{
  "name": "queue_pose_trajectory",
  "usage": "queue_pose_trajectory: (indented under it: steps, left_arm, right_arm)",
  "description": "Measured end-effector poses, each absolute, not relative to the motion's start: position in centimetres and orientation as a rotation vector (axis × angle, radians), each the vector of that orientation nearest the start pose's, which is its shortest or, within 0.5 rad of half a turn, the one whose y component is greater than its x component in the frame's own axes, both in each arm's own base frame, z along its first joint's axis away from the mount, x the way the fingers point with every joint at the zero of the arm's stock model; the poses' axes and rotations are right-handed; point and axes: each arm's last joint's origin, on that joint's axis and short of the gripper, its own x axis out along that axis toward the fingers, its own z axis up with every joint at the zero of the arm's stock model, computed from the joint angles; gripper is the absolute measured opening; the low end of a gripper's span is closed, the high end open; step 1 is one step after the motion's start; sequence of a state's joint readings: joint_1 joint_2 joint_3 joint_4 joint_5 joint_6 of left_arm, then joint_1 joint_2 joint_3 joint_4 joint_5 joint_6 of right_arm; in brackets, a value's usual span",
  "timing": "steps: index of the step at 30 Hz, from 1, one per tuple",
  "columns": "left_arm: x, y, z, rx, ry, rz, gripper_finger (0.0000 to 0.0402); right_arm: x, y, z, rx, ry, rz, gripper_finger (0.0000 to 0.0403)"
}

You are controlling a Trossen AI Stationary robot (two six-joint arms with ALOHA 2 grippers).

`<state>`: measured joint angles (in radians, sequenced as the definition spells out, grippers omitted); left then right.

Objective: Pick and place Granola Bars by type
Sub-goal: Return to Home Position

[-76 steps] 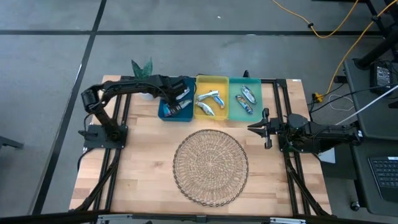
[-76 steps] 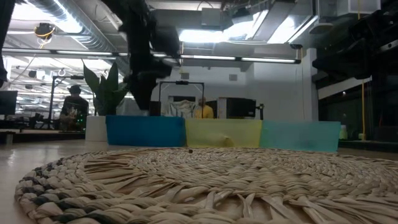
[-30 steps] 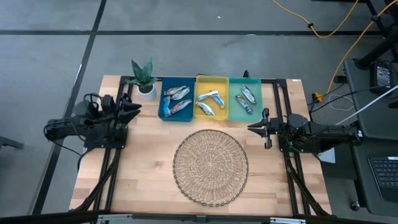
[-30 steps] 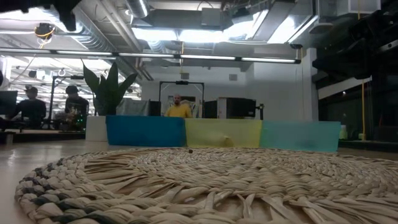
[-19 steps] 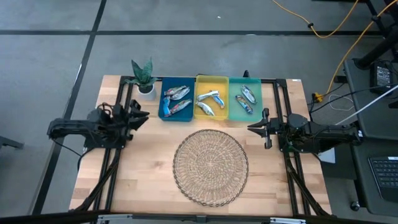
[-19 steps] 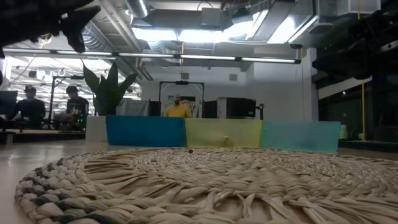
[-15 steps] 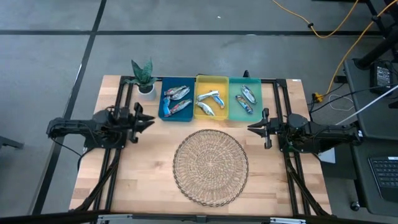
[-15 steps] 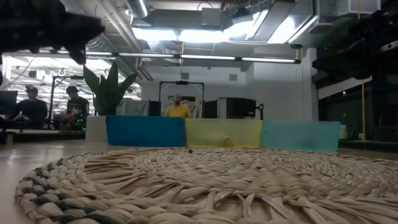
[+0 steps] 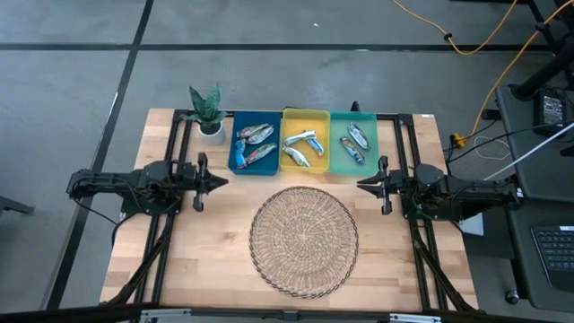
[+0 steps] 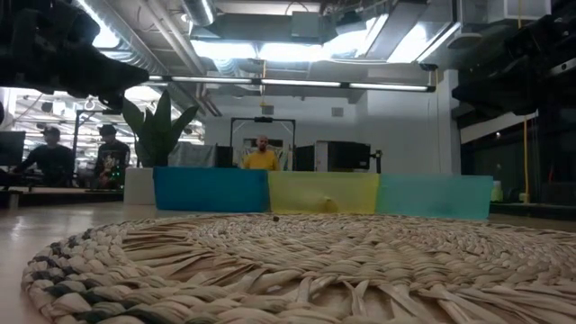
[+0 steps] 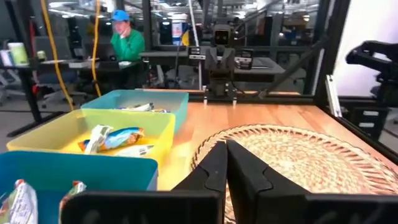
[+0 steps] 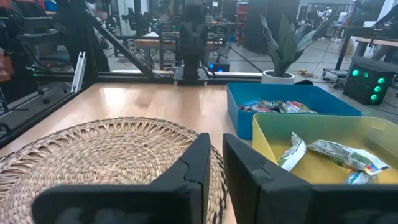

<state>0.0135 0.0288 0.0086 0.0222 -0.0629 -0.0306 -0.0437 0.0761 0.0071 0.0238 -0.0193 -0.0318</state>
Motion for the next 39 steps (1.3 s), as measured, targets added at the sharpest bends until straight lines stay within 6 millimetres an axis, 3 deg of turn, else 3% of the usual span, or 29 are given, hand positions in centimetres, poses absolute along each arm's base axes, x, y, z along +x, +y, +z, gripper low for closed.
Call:
queue_pose_trajectory:
  steps: [17,39]
  left_arm:
    - [10.31,-0.16,16.11,-0.091,0.065,-0.052,0.0012]
    - [10.31,-0.13,16.1,-0.024,0.065,-0.044,0.0011]
  right_arm:
    - [10.18,-0.39,16.22,-0.03,0.046,-0.024,0.0048]
    - [10.18,-0.39,16.22,-0.03,0.046,-0.024,0.0048]
